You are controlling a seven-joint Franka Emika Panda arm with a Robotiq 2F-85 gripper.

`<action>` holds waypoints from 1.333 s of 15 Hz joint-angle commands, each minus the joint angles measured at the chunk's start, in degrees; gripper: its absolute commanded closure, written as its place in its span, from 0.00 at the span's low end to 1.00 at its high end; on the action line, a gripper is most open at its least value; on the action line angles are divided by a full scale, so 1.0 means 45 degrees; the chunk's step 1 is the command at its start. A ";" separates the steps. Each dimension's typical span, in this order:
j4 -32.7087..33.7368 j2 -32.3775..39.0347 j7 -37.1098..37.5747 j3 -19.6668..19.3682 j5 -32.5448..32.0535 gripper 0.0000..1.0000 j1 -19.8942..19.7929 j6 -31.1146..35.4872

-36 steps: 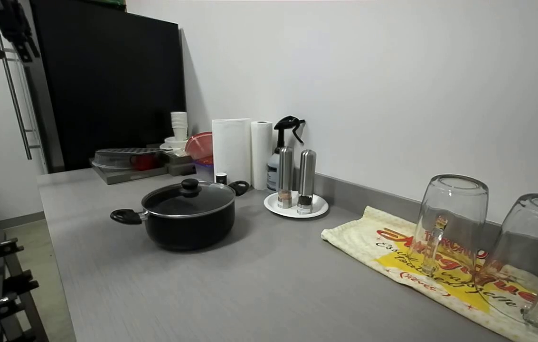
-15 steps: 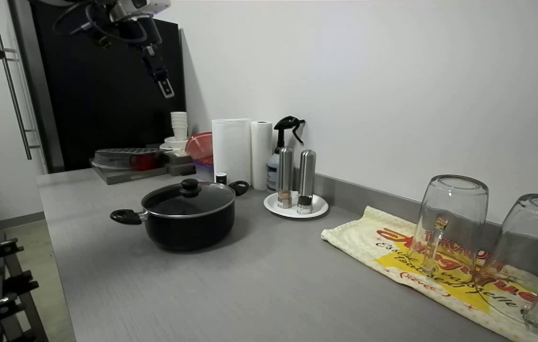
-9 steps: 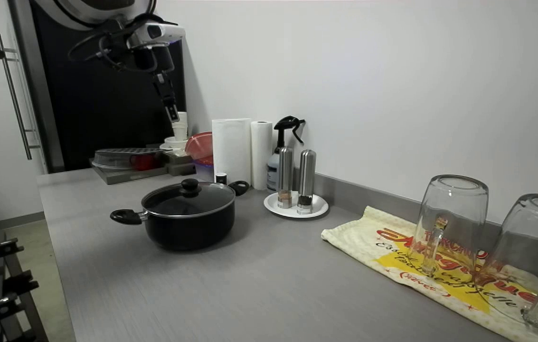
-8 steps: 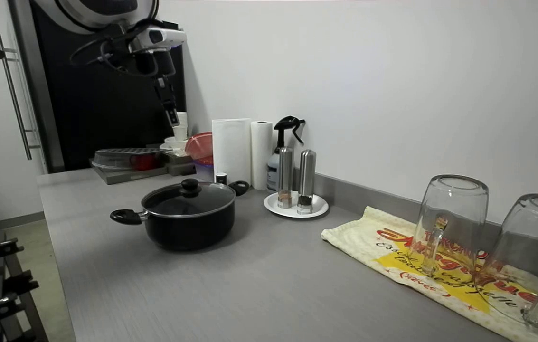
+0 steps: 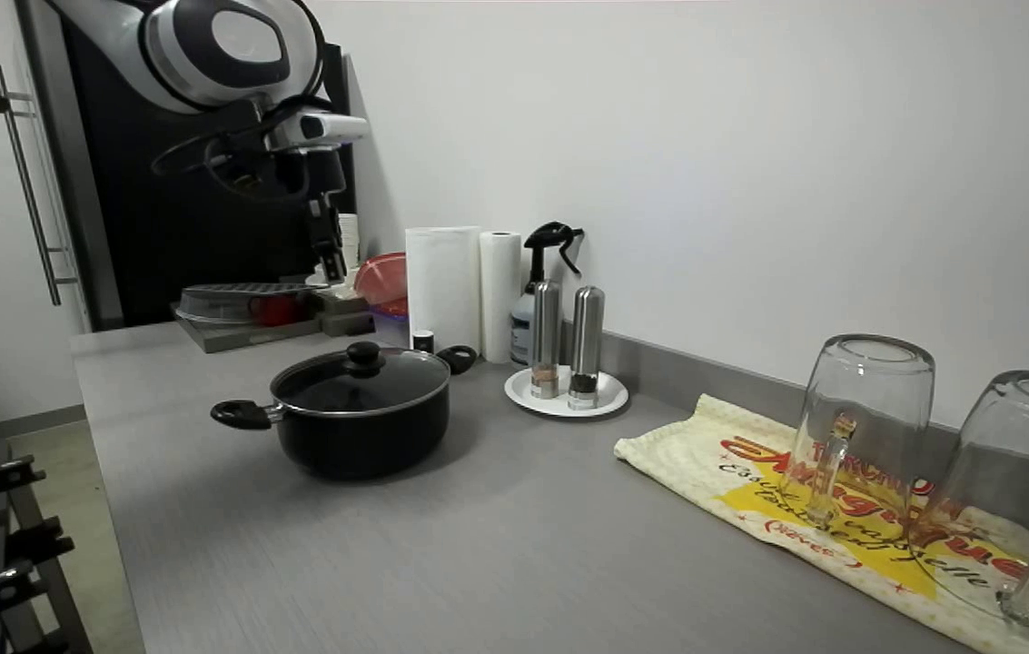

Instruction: Take the glass lid off the black pot

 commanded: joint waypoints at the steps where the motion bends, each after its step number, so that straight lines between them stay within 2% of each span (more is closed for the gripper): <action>1: 0.0652 0.0925 0.0809 -0.0721 -0.0501 0.00 0.0549 0.0255; 7: 0.1260 0.1820 0.1625 -0.1633 -0.0969 0.00 0.0963 0.0233; 14: 0.1306 0.2454 0.2033 -0.1787 -0.0678 0.00 0.1548 0.0331; 20: 0.1232 0.2825 0.2192 -0.2061 -0.0681 0.00 0.1685 0.0388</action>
